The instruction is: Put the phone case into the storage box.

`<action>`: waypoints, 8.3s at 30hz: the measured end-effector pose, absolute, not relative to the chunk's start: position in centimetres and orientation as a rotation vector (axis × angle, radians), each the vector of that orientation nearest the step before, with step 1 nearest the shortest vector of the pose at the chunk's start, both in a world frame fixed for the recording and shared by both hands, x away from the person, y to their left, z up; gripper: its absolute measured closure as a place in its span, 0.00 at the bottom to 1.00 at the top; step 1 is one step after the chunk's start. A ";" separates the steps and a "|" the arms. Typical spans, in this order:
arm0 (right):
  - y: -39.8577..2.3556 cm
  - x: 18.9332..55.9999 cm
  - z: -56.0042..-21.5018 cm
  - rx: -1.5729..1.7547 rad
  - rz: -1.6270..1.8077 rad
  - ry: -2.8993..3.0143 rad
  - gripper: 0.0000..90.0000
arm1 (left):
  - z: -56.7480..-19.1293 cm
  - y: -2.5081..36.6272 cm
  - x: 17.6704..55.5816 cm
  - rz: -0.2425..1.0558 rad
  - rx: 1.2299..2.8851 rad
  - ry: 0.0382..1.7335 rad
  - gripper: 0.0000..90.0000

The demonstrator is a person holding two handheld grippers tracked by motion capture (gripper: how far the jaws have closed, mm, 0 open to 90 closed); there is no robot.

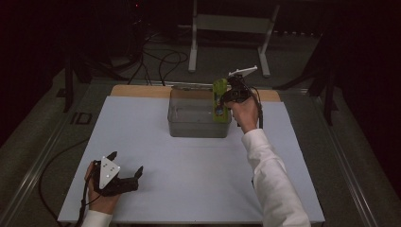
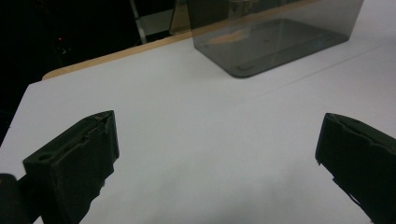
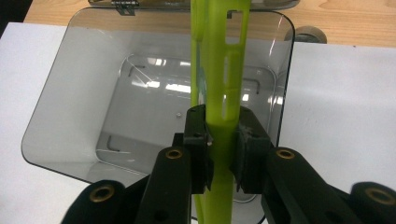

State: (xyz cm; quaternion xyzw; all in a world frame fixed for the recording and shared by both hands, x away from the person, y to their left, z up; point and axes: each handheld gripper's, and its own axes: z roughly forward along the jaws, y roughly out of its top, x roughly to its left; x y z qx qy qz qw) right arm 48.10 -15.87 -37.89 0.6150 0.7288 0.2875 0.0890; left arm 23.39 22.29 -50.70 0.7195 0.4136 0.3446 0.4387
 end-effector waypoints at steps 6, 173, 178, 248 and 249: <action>-16.0 48.2 -38.2 1.835 0.846 2.163 0.86 | -50.7 22.3 23.4 0.857 1.789 1.027 0.00; -13.3 50.8 -45.2 1.916 0.540 1.980 0.84 | -50.7 22.3 23.3 0.857 1.796 1.018 0.00; -13.2 50.8 -45.1 1.910 0.546 1.983 0.82 | -50.7 22.3 23.3 0.856 1.797 1.018 0.00; -20.0 37.6 -42.5 1.273 1.113 2.047 0.10 | -50.7 22.3 23.5 0.839 1.794 1.024 0.00; -20.6 36.6 -42.7 1.277 1.132 2.032 0.10 | -50.7 22.3 23.5 0.836 1.792 1.026 0.00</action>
